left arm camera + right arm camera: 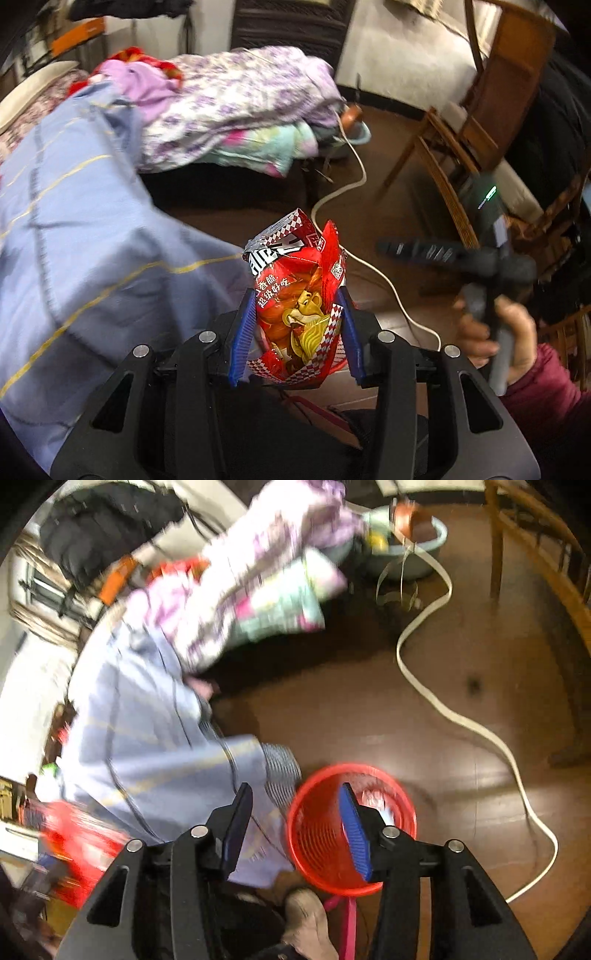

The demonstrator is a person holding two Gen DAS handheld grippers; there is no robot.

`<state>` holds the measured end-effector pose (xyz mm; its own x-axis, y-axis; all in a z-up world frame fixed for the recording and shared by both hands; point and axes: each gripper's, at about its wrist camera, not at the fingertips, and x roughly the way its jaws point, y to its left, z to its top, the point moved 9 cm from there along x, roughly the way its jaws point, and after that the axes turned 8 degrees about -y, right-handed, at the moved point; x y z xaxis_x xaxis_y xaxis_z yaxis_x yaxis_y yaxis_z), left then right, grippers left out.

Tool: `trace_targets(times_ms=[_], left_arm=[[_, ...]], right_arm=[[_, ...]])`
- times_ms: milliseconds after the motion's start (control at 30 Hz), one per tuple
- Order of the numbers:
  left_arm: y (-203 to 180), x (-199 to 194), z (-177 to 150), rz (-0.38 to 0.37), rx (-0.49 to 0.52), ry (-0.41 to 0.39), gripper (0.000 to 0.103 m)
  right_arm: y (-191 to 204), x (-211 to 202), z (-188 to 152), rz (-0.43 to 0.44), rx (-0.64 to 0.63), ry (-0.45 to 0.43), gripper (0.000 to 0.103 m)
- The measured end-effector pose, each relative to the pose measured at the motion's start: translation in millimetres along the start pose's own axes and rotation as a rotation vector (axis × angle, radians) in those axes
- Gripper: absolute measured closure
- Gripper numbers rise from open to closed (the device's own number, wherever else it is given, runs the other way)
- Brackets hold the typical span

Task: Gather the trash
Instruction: 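Carry both items to the red wastebasket and open both tools to drop them, then return the left tool to the table and grasp the clear red-labelled snack bag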

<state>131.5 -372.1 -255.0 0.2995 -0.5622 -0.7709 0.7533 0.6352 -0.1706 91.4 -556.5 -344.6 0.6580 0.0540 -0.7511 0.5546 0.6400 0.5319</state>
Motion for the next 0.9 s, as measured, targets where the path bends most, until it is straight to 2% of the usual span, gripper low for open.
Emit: trace_targets(times_ms=[67, 100, 267, 400, 700, 900], left_arm=[[-12.9, 15.6, 0.2, -0.024, 0.017, 0.035, 0.054], [-18.6, 22.2, 1.0, -0.025, 0.028, 0.047, 0.047], [-27.7, 27.7, 7.4, -0.016, 0.041, 0.041, 0.028], [-20.9, 17.1, 7.7, -0.031, 0.004, 0.029, 0.026], [14.2, -25.4, 6.1, 0.022, -0.086, -0.040, 0.026], [37.1, -65.4, 5.5, 0.055, -0.140, -0.118, 0.023]], right_arm=[[-0.5, -12.9, 14.9, 0.017, 0.004, -0.042, 0.053], [1.7, -21.1, 20.9, 0.028, 0.005, -0.064, 0.053], [8.6, -40.0, 32.9, 0.034, -0.030, -0.105, 0.052], [16.2, -47.5, 36.1, 0.047, -0.043, -0.115, 0.052], [53.0, -60.9, 30.6, 0.072, -0.100, -0.121, 0.050], [98.4, -85.8, 26.1, 0.095, -0.178, -0.168, 0.036]])
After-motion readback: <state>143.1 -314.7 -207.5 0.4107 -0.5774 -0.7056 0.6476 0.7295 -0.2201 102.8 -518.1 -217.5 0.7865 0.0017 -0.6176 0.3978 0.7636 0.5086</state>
